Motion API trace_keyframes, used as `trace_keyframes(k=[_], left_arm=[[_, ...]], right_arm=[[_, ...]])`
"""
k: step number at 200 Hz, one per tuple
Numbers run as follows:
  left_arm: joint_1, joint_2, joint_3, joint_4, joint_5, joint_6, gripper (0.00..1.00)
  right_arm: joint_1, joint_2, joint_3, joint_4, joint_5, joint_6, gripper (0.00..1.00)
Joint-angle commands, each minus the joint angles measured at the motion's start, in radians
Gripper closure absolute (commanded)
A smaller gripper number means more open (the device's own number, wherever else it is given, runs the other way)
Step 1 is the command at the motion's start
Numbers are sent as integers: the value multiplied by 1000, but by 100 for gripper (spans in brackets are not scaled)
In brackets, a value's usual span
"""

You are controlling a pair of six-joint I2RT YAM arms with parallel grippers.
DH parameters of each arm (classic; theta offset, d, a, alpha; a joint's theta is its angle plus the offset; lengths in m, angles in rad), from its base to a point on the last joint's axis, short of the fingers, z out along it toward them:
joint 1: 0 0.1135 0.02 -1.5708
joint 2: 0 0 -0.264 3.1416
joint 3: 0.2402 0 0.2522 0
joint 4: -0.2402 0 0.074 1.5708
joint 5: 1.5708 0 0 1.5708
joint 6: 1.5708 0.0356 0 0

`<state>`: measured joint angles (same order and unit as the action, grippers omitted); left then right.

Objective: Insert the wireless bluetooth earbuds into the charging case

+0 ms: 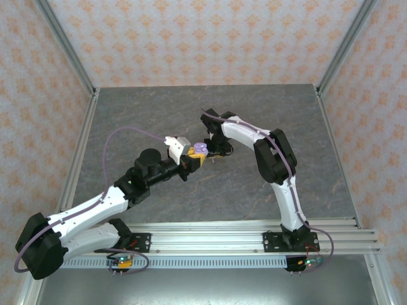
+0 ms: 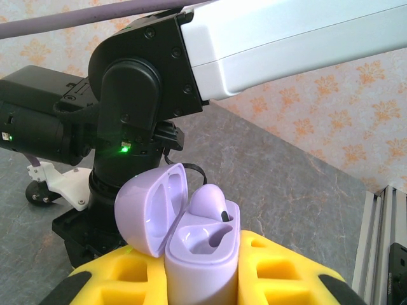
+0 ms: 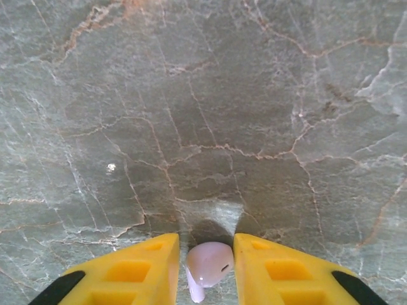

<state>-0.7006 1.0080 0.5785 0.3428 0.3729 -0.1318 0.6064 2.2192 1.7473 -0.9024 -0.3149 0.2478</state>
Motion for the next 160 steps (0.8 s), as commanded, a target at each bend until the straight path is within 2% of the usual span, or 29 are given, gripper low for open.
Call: trace_keyframes(k=[1, 91, 160], left_arm=[[-2, -14, -2, -5, -23, 10, 90], [-2, -14, 1, -26, -40, 7, 89], [-2, 11, 3, -29, -76, -15, 89]], right_arm=[[10, 33, -1, -25, 22, 20, 73], [-10, -21, -74, 74, -35, 77, 80], [-95, -144, -233, 277, -208, 151, 80]])
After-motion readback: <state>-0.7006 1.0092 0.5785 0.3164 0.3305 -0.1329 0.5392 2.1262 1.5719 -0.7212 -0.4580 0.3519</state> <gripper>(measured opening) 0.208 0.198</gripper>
